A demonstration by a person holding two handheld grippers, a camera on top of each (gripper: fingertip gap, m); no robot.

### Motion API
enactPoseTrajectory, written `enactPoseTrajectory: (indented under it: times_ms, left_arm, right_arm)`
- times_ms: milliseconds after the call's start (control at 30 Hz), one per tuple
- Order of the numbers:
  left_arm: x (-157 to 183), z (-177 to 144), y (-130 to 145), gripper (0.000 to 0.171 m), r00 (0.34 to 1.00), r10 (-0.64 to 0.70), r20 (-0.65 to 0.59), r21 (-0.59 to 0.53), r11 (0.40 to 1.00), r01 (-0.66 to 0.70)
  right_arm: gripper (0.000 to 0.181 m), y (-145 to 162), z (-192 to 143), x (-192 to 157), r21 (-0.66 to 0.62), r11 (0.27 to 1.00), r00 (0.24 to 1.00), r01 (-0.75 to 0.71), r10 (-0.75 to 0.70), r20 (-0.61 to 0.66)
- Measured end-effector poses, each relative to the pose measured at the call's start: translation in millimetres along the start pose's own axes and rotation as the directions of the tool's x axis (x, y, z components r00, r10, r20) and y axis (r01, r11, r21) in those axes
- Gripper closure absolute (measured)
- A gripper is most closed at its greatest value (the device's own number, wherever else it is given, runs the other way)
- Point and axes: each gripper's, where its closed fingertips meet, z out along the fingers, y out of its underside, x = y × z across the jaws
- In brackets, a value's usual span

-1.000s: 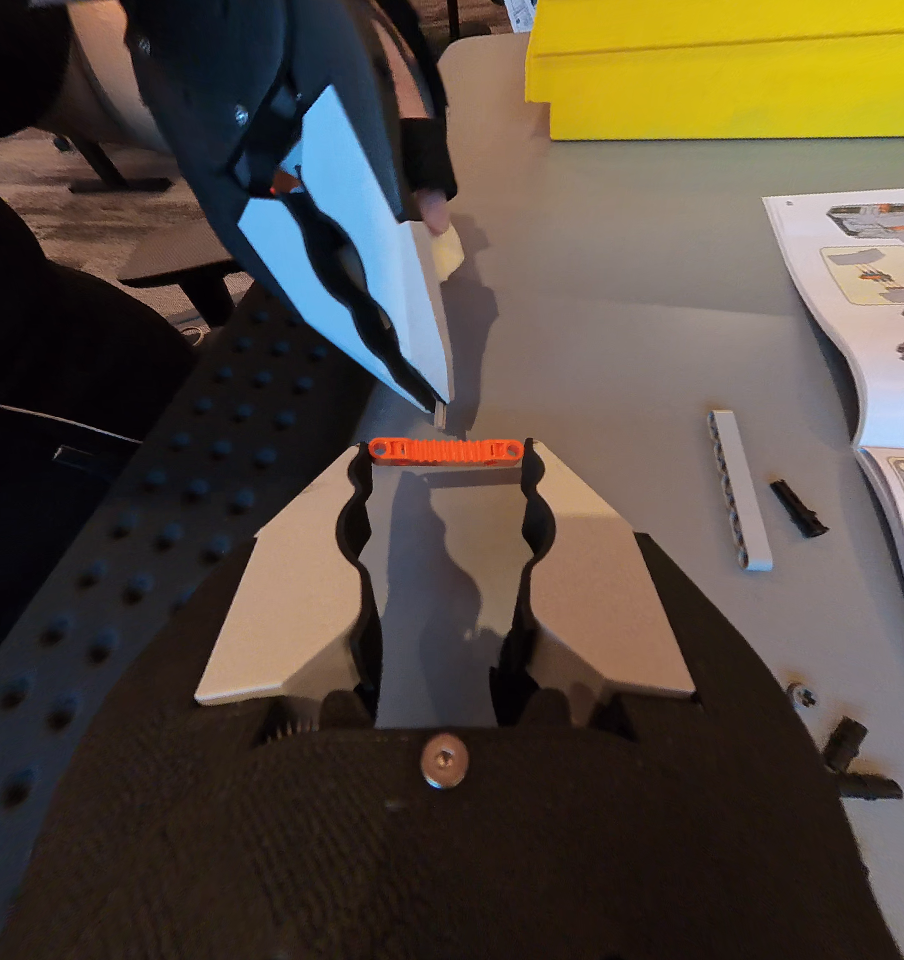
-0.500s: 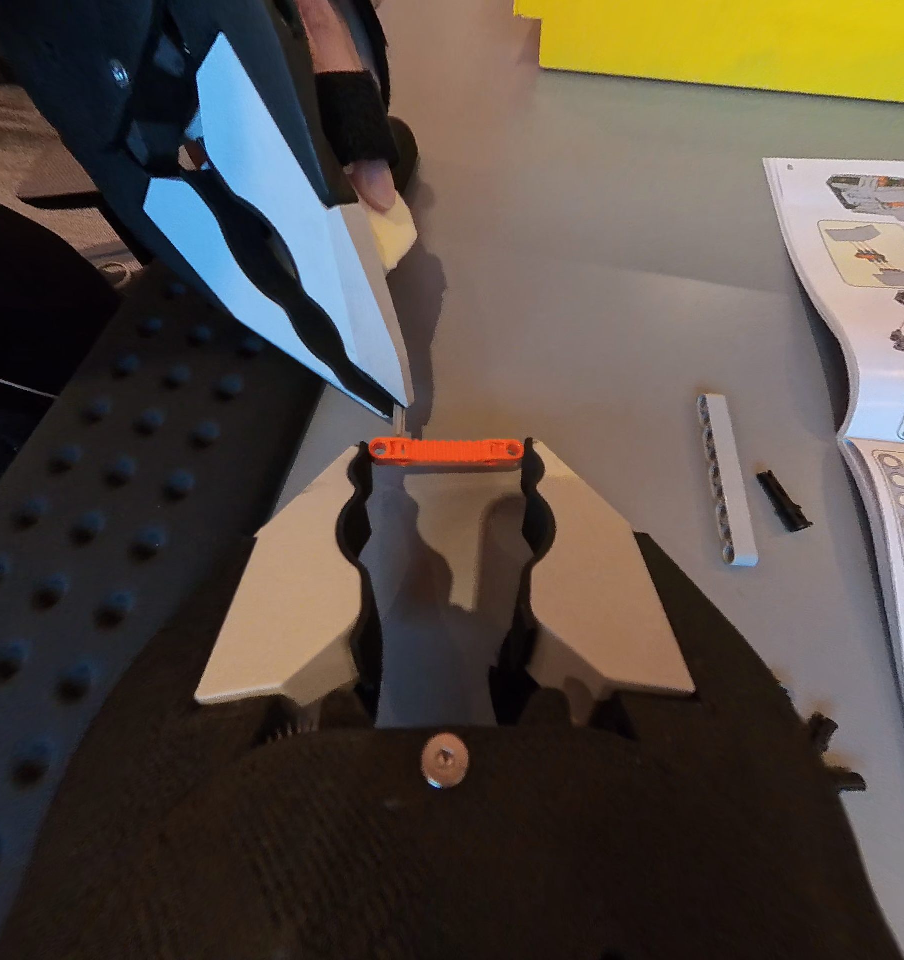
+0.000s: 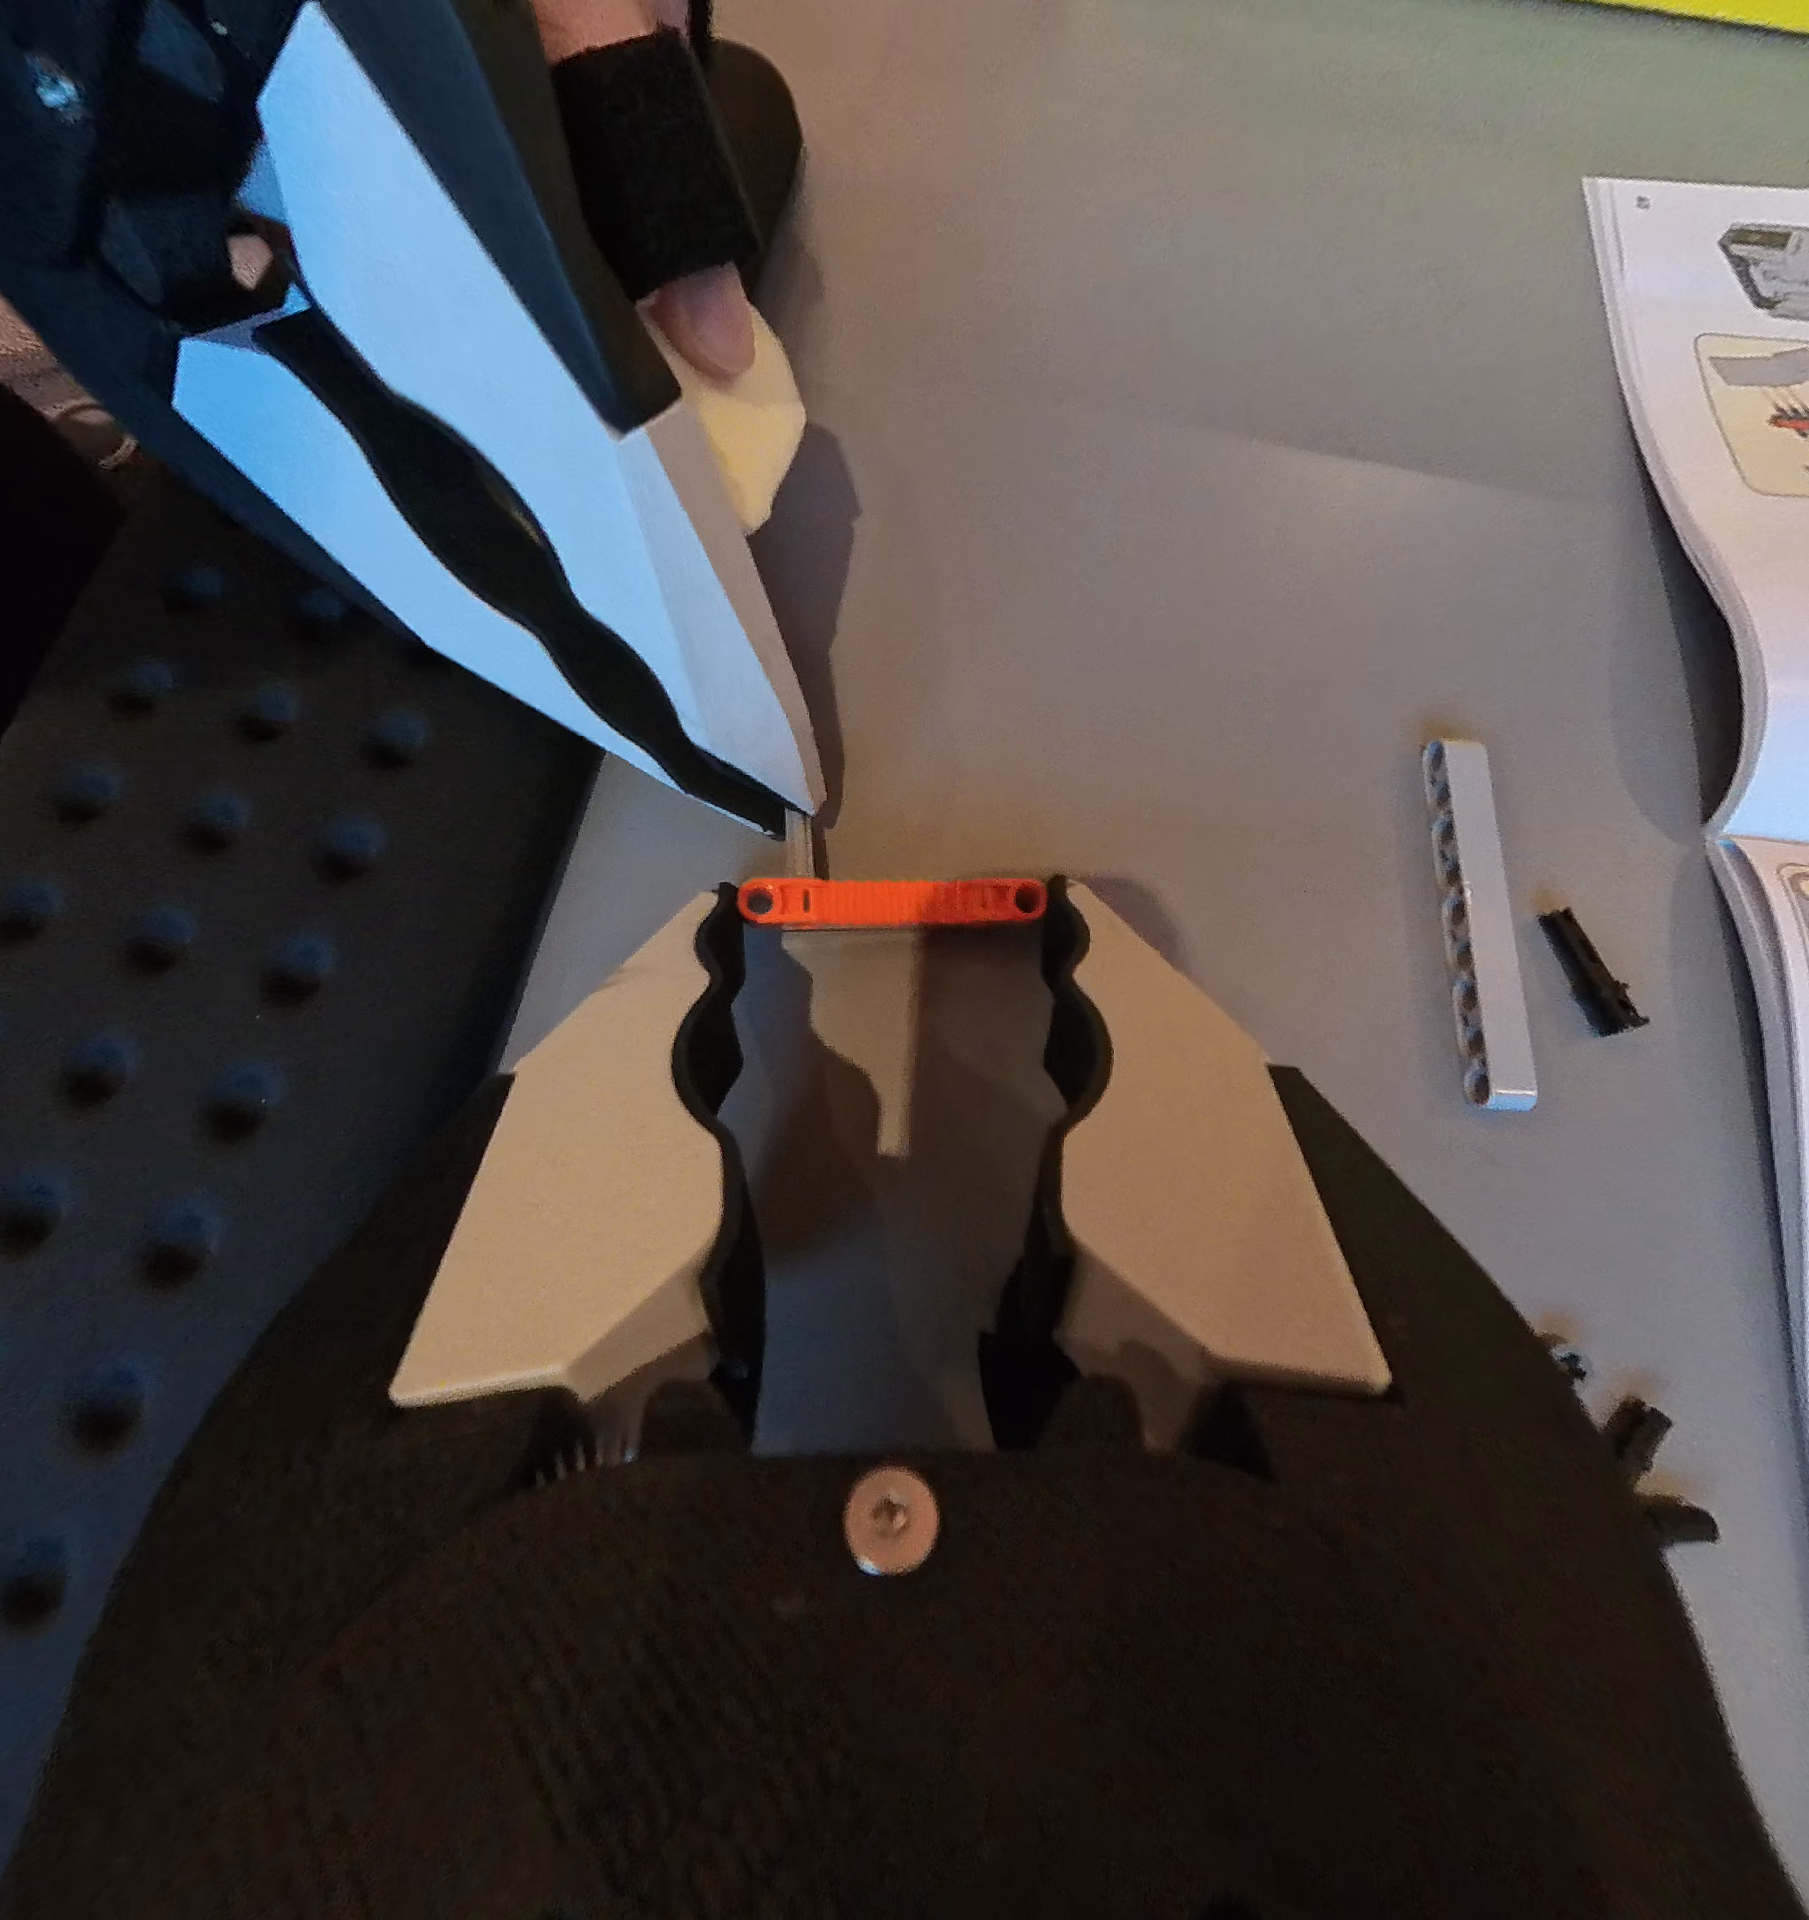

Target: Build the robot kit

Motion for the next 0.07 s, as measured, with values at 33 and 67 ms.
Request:
enactPoseTrajectory:
  times_ms: [33,67]
  left_arm:
    - [0.4,0.3,0.4,0.171,1.0,0.017,0.004,-0.012,1.0,-0.017]
    - [1.0,0.5,0.8,0.171,0.999,0.036,0.007,-0.025,0.999,-0.036]
  right_arm:
    - [0.125,0.1,0.0,0.0,-0.01,1.0,1.0,-0.001,0.001,-0.008]
    - [0.125,0.0,-0.1,-0.5,-0.015,1.0,1.0,0.002,-0.002,-0.013]
